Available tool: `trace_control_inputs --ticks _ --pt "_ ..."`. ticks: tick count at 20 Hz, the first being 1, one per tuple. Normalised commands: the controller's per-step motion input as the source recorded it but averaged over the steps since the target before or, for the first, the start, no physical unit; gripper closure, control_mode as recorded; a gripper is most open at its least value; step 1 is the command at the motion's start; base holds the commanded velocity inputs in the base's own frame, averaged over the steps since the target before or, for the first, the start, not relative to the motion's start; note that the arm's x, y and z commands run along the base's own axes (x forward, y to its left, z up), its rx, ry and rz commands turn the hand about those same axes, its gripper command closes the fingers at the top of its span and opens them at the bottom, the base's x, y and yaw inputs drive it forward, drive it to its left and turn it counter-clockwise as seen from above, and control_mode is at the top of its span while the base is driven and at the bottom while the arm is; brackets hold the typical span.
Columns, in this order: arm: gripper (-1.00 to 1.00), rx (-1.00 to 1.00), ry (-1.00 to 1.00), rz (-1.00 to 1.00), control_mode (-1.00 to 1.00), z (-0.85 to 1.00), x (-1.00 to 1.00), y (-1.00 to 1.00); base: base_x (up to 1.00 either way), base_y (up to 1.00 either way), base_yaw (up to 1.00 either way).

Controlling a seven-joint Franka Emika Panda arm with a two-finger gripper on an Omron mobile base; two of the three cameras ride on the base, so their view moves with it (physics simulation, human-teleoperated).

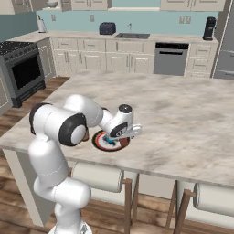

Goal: Take the cinnamon bottle from the cabinet and place it on the dining table, next to the plate with the cupcake. Then take the chocolate from the dining counter and place it on the cupcake plate.

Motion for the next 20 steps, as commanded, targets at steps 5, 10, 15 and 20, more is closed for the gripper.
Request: trace_control_inputs --ticks 5,10,15,20 --pt "-1.0 0.0 0.0 -0.13 -1.0 0.75 0.01 0.1 0.0 0.0 0.0" --pt "-1.0 0.0 0.0 -0.11 -1.0 1.0 -0.14 0.41 0.0 0.0 0.0" --pt "-1.0 -0.05 0.0 -0.02 -1.0 1.0 -0.45 0.84 0.0 0.0 0.0" --pt "-1.0 -0.12 0.0 0.0 -1.0 1.0 -0.48 1.0 0.0 0.0 0.0"
